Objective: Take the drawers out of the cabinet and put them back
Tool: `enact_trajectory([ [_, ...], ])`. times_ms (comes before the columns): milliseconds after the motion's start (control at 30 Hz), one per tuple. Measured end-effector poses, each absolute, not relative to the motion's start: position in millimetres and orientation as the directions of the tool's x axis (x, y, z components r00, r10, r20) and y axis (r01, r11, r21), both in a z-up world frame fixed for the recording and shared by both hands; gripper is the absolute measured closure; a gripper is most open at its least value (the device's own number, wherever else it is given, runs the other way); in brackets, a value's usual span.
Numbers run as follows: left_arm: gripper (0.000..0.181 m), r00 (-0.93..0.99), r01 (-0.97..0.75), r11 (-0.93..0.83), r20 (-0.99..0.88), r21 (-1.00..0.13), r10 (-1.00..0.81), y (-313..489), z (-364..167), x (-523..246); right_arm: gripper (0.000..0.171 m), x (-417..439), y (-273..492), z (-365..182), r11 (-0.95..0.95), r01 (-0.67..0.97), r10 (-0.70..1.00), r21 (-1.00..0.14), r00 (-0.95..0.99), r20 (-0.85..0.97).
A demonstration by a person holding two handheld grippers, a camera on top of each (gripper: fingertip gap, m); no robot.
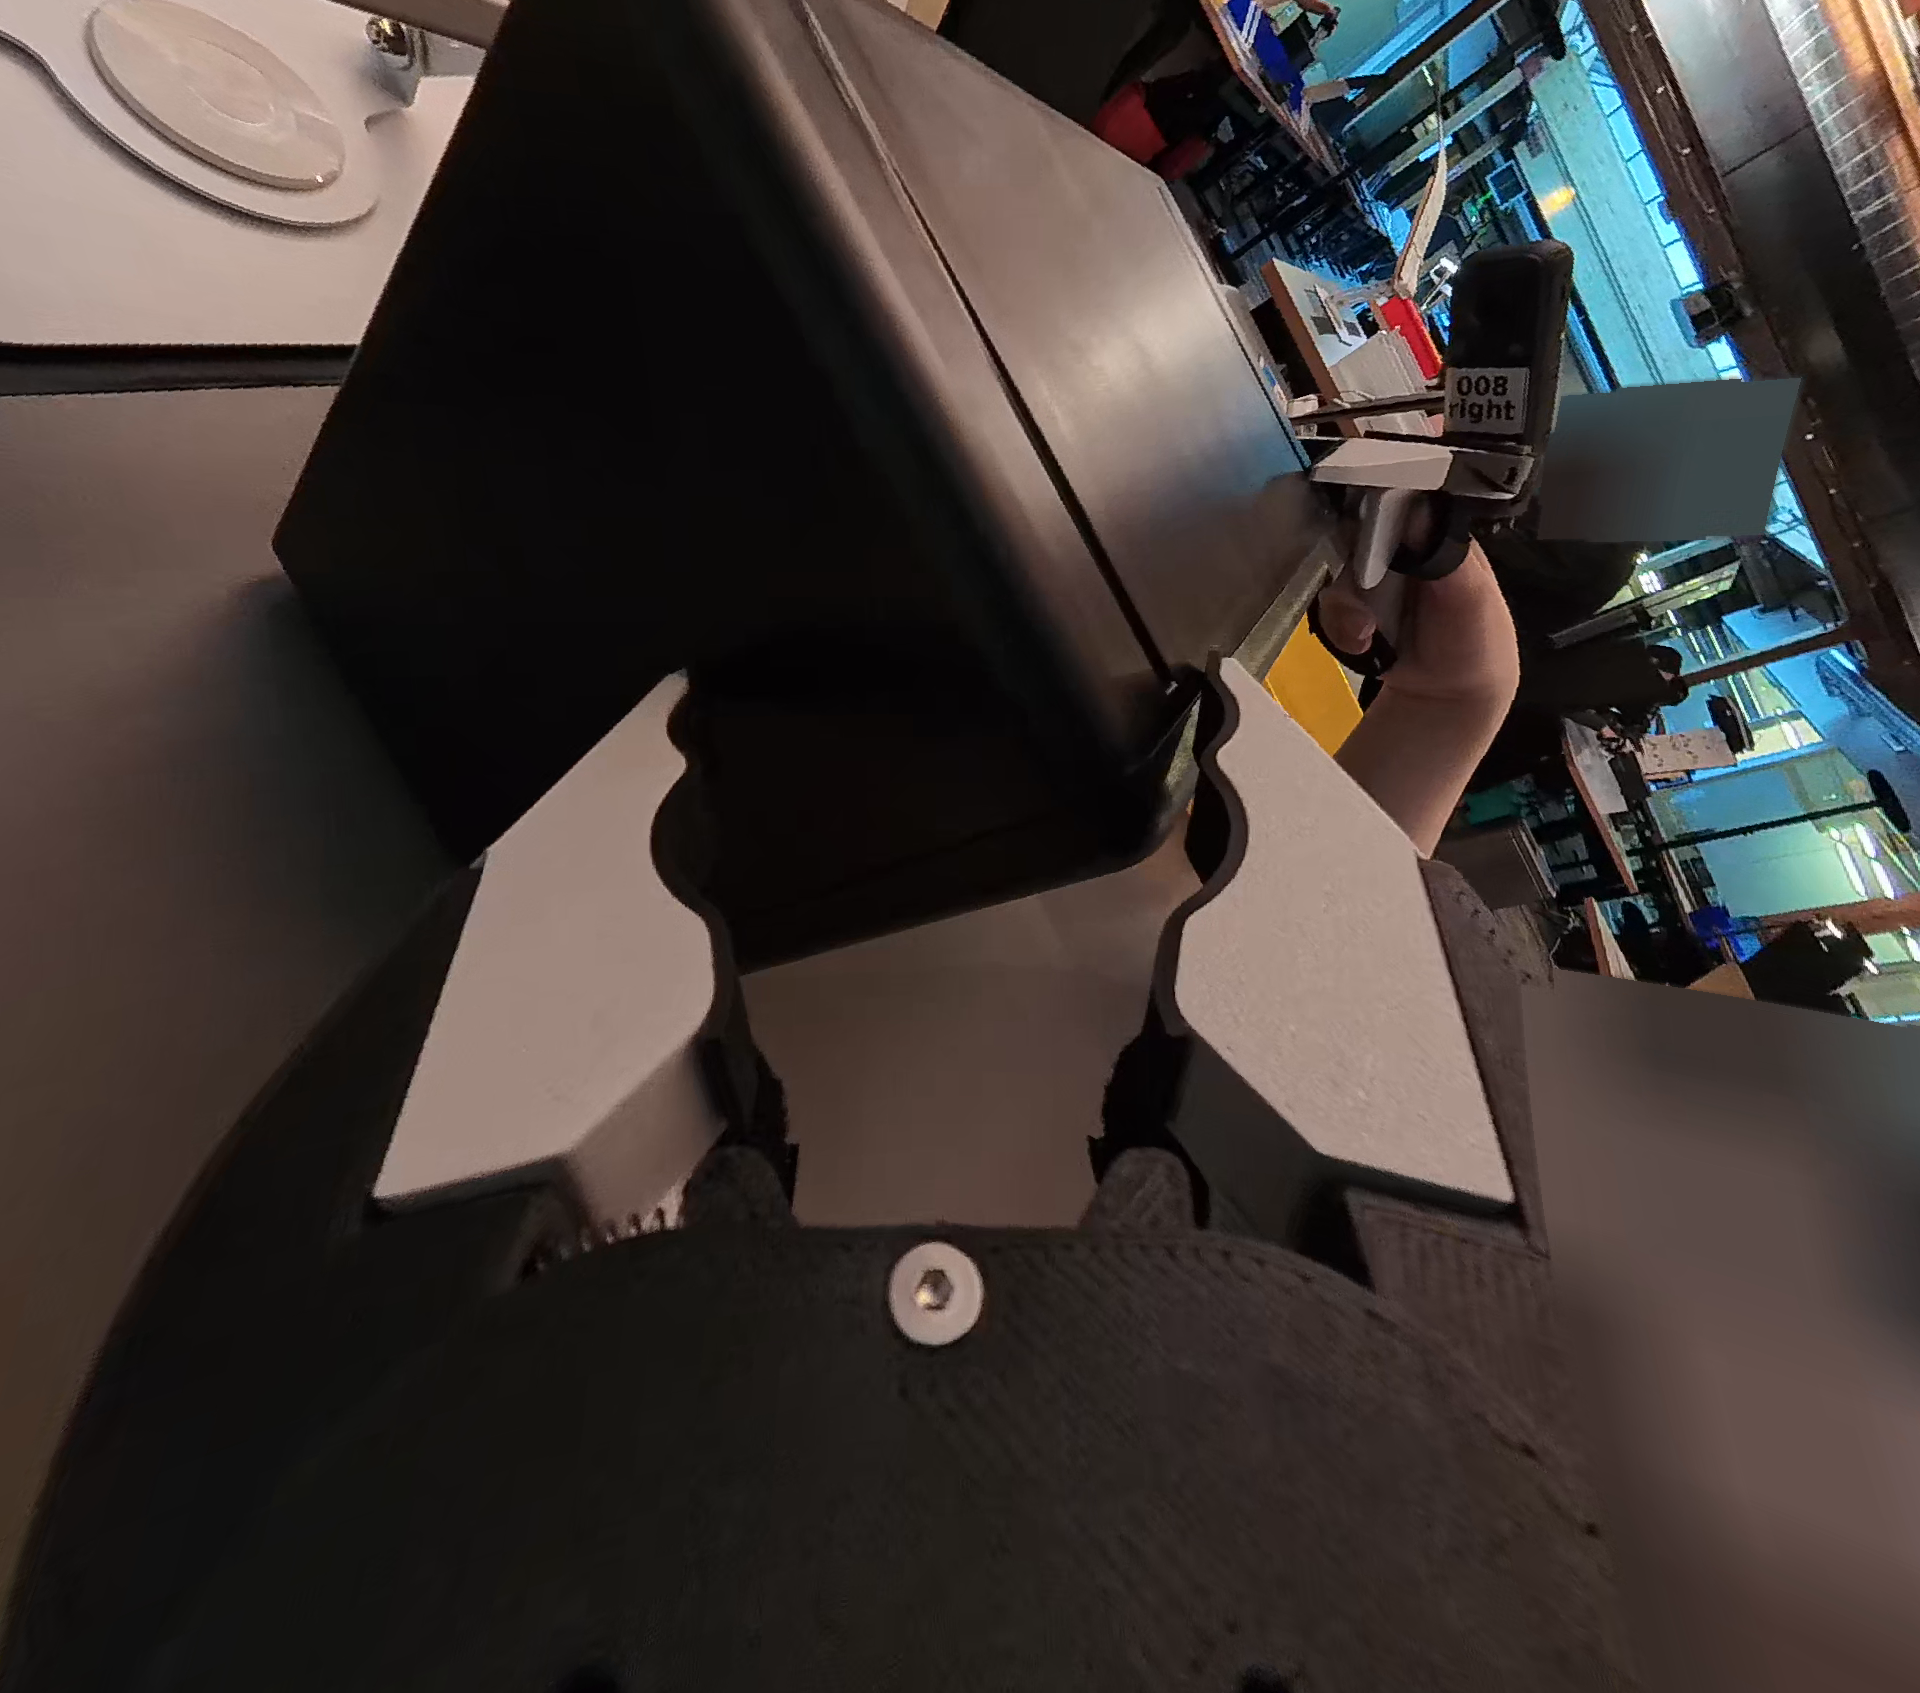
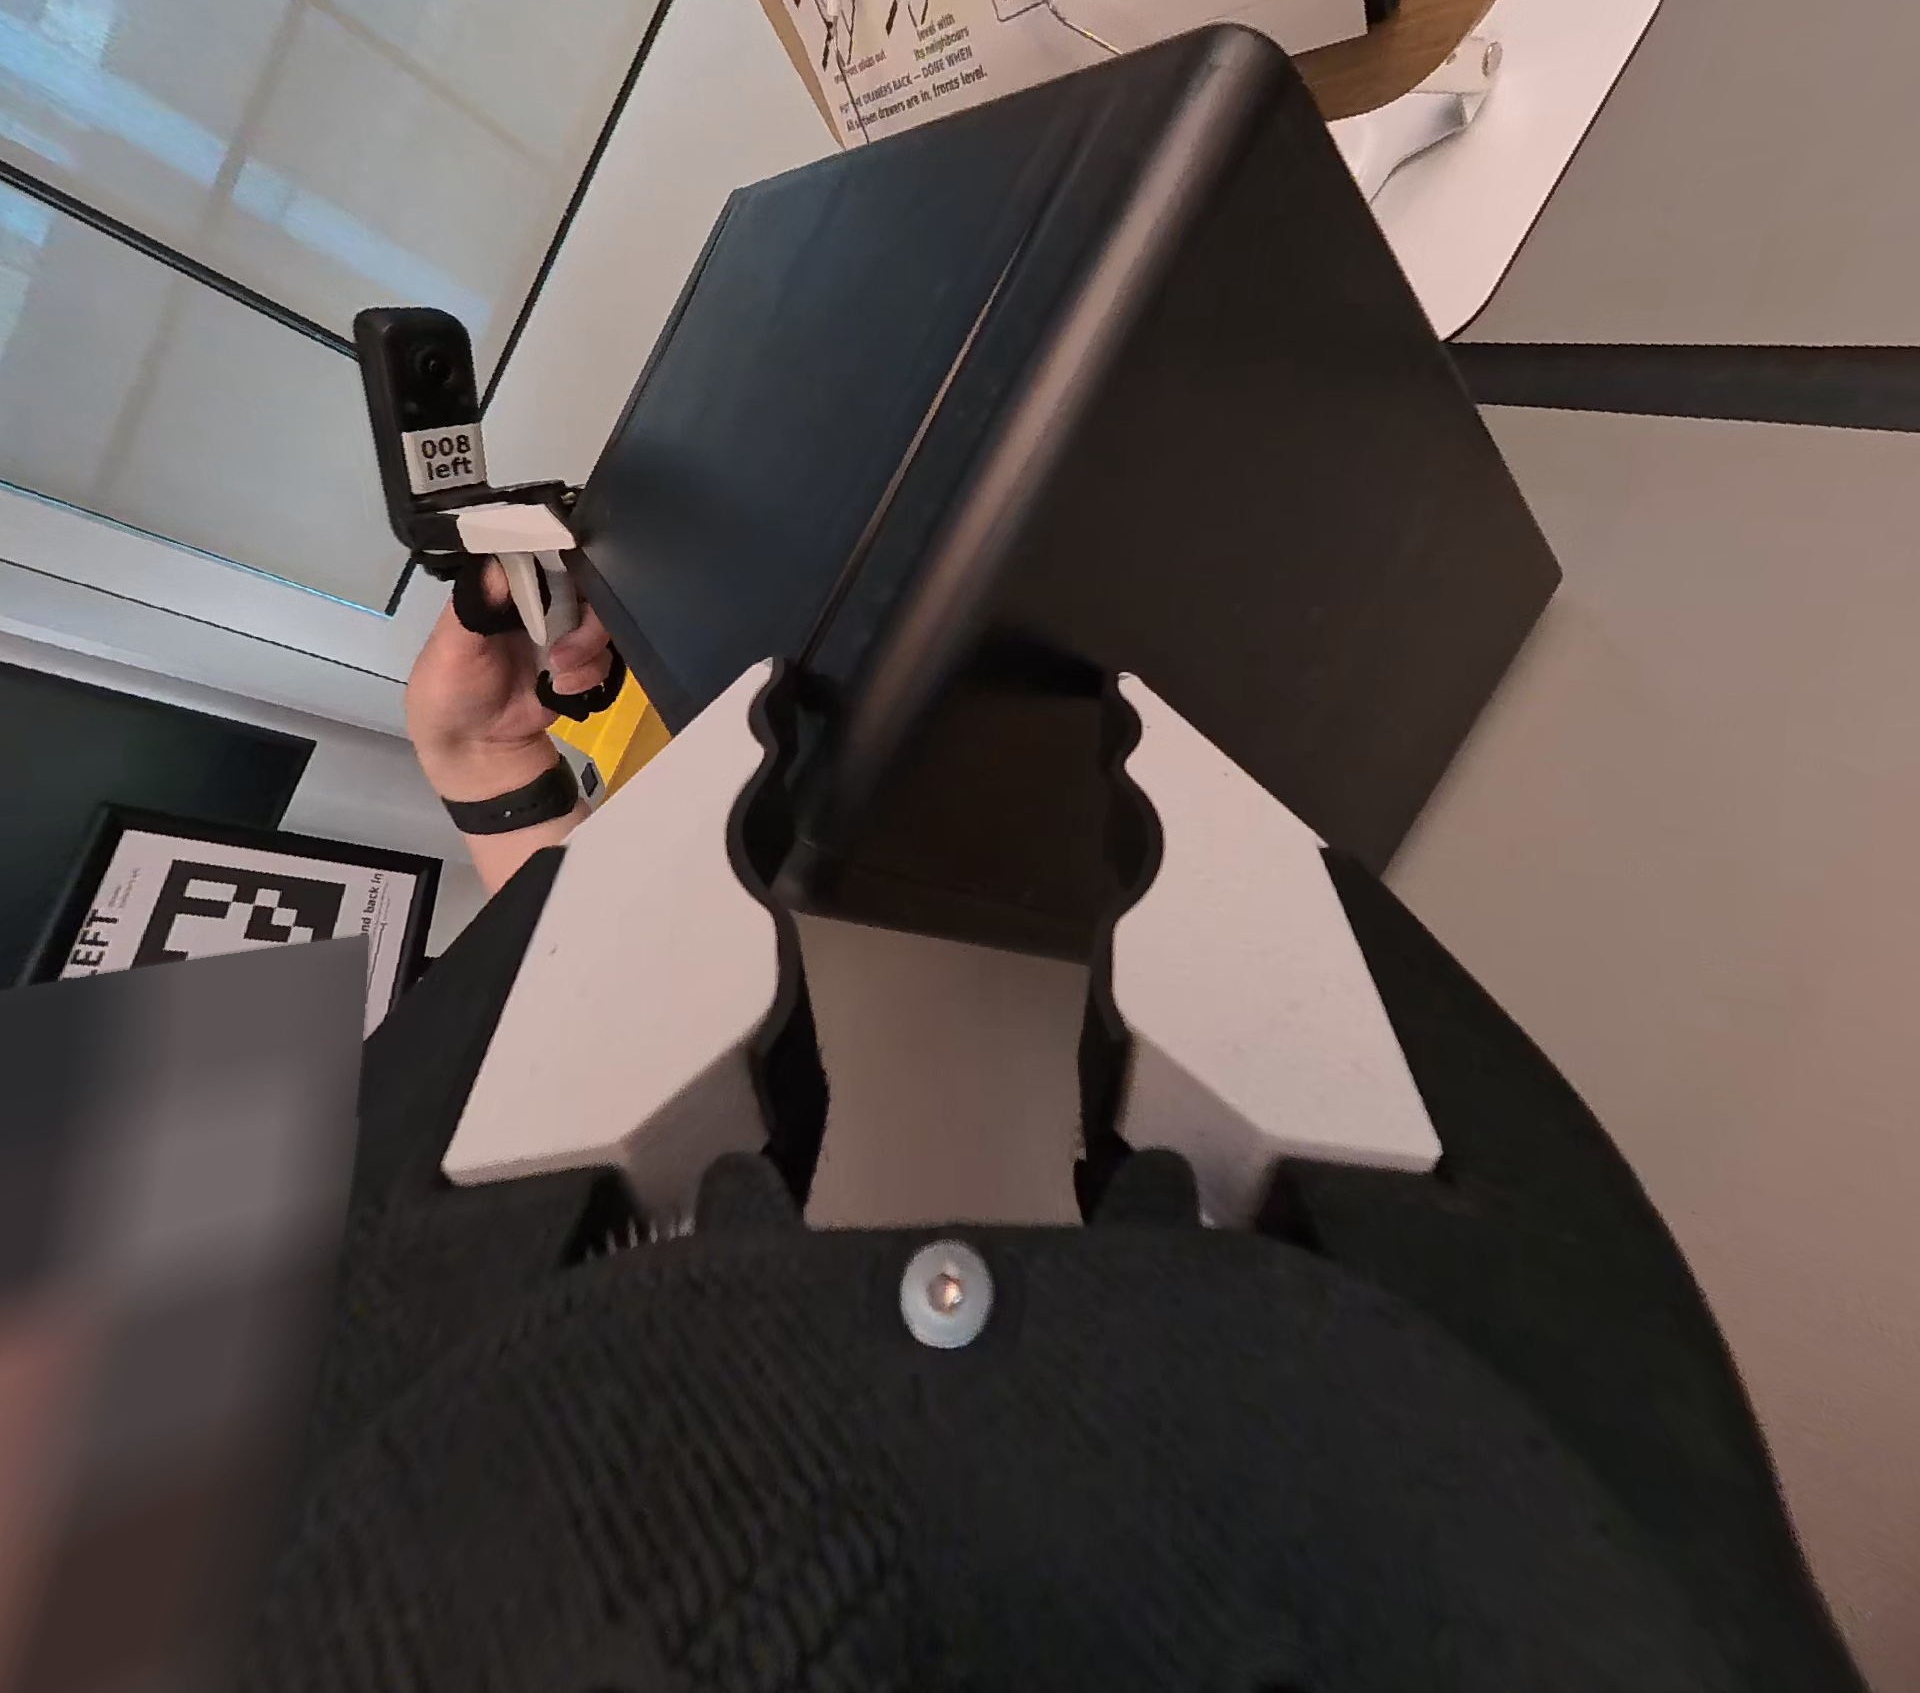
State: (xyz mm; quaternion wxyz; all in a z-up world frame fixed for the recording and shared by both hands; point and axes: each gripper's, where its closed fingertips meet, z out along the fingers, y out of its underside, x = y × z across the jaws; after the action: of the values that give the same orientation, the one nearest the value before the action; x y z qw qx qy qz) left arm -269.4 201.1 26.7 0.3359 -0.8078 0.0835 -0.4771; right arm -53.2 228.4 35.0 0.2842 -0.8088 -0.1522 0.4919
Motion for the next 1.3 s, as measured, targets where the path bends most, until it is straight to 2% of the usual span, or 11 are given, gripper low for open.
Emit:
enact_trajectory([
  [133,0.095,0.499,0.180,-0.753,0.718,-0.633,-0.485,203.2,31.3,-274.7,0.114,-53.0,228.2,35.9,-0.786,-0.029,0.536,-0.617,0.467,-0.704],
  [200,0.117,0.481,0.229,-0.712,0.713,-0.664,-0.511,204.9,45.3,-284.0,0.115,-51.4,229.0,37.8,-0.764,-0.013,0.558,-0.645,0.489,-0.671],
  [300,0.132,0.507,0.289,-0.571,0.629,-0.769,-0.590,199.8,81.3,-300.2,0.119,-42.8,228.2,47.6,-0.709,-0.007,0.590,-0.705,0.542,-0.599],
  [400,0.151,0.539,0.240,-0.424,0.483,-0.873,-0.690,179.0,115.9,-290.0,0.119,-29.2,230.0,71.9,-0.595,-0.039,0.625,-0.803,0.607,-0.492],
  [467,0.181,0.465,0.201,-0.308,0.367,-0.930,-0.806,154.9,145.3,-255.9,0.119,-24.4,229.4,102.3,-0.423,-0.055,0.686,-0.904,0.633,-0.359],
  [600,0.181,0.612,-0.120,-0.210,0.094,-0.970,-0.785,165.5,126.8,-205.3,0.125,-24.1,213.1,159.3,0.006,-0.052,0.724,-0.999,0.689,-0.031],
  [667,0.181,0.652,-0.189,-0.220,0.045,-0.957,-0.757,179.9,116.2,-198.2,0.125,-27.2,205.8,166.3,0.103,0.021,0.694,-0.994,0.715,0.087],
  [800,0.181,0.624,-0.191,-0.323,0.139,-0.927,-0.769,191.8,103.5,-204.5,0.121,-34.4,203.1,154.5,0.138,0.211,0.640,-0.968,0.727,0.250],
  [1067,0.181,0.620,-0.268,-0.318,0.090,-0.910,-0.780,209.5,85.5,-236.2,0.125,-71.5,184.8,116.0,0.099,0.341,0.692,-0.935,0.652,0.311],
  [1200,0.181,0.591,-0.294,-0.343,0.113,-0.892,-0.799,210.2,74.1,-235.3,0.136,-77.7,159.4,79.7,0.281,0.486,0.575,-0.828,0.605,0.551],
  [1300,0.181,0.573,-0.262,-0.361,0.157,-0.895,-0.805,209.9,74.6,-236.7,0.138,-78.3,140.0,31.9,0.370,0.613,0.443,-0.698,0.544,0.713],
])
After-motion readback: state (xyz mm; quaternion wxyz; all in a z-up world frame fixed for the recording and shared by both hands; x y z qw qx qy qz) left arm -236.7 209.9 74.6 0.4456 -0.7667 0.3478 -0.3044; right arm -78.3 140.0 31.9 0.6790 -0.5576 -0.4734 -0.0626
